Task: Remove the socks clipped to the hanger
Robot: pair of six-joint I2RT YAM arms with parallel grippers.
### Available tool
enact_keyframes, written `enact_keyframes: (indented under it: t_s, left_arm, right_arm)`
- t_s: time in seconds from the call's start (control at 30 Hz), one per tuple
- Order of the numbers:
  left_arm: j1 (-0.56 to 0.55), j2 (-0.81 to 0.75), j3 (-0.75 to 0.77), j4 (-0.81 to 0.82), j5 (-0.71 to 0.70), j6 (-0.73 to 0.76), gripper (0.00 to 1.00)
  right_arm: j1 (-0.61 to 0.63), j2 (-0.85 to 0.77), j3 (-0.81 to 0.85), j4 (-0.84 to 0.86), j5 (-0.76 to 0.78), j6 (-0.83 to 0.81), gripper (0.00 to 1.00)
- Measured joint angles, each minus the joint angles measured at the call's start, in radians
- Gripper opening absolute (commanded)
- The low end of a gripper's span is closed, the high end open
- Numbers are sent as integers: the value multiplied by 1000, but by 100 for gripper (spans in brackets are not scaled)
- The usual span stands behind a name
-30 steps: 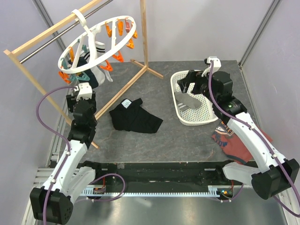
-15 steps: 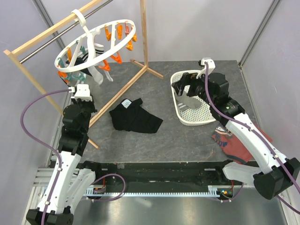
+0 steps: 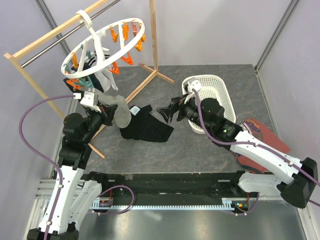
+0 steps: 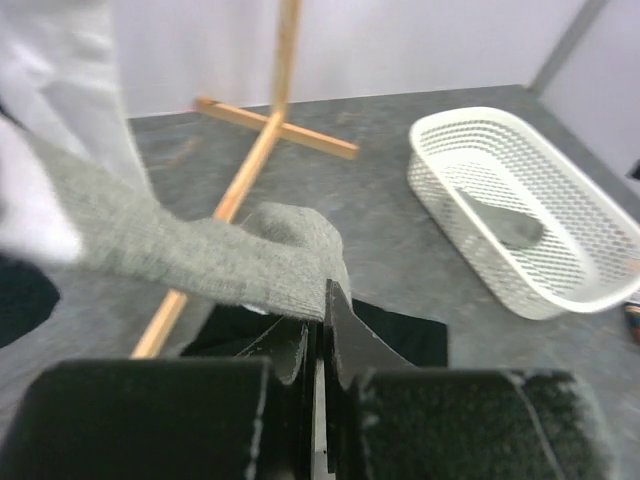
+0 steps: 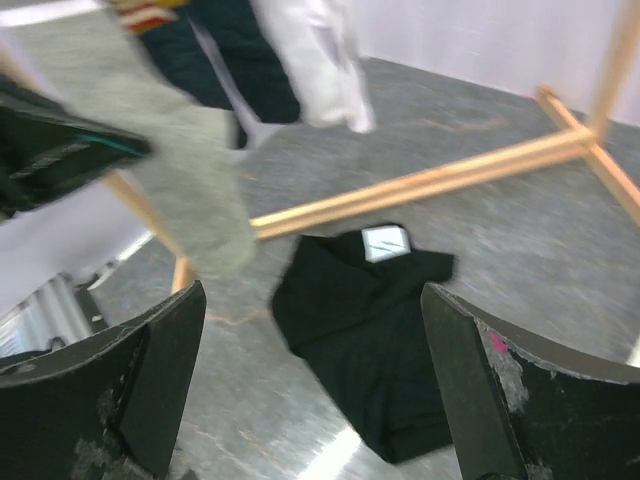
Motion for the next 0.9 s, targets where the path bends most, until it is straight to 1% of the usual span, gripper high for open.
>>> enact_keyframes:
  t_s: [0.07, 0.17, 0.23, 0.33, 0.47, 0.6, 0.77, 0.83, 0.87, 0.9]
  left_arm:
    - [0, -2, 1, 0, 60, -26, 2]
    - [0, -7, 2, 1, 121, -59, 2]
    - [0, -10, 2, 6, 148, -81, 2]
    - [0, -12, 2, 19, 181, -109, 2]
    - [0, -13, 2, 45, 218, -163, 2]
    - [0, -13, 2, 69, 253, -217, 2]
    - [0, -14, 2, 85, 263, -259, 2]
    - [0, -16, 2, 86, 263, -270, 2]
    - [0, -16, 2, 86, 262, -276, 2]
    - [0, -16, 2, 86, 262, -281, 2]
  right_arm:
    - [55, 8, -2, 41, 21, -24, 96]
    - [176, 33, -2, 129, 68, -93, 97]
    - [248, 71, 4, 181, 111, -148, 98]
    - [320, 163, 42, 218, 185, -237, 98]
    - [357, 274, 78, 266, 240, -336, 98]
    - [359, 359, 114, 301, 281, -420, 98]
    - [359, 443, 140, 370, 323, -496, 97]
    - [359, 472, 154, 381, 330, -507, 86]
    - [359, 486, 163, 386, 334, -512, 75]
    - [359, 500, 175, 389, 342, -515, 47]
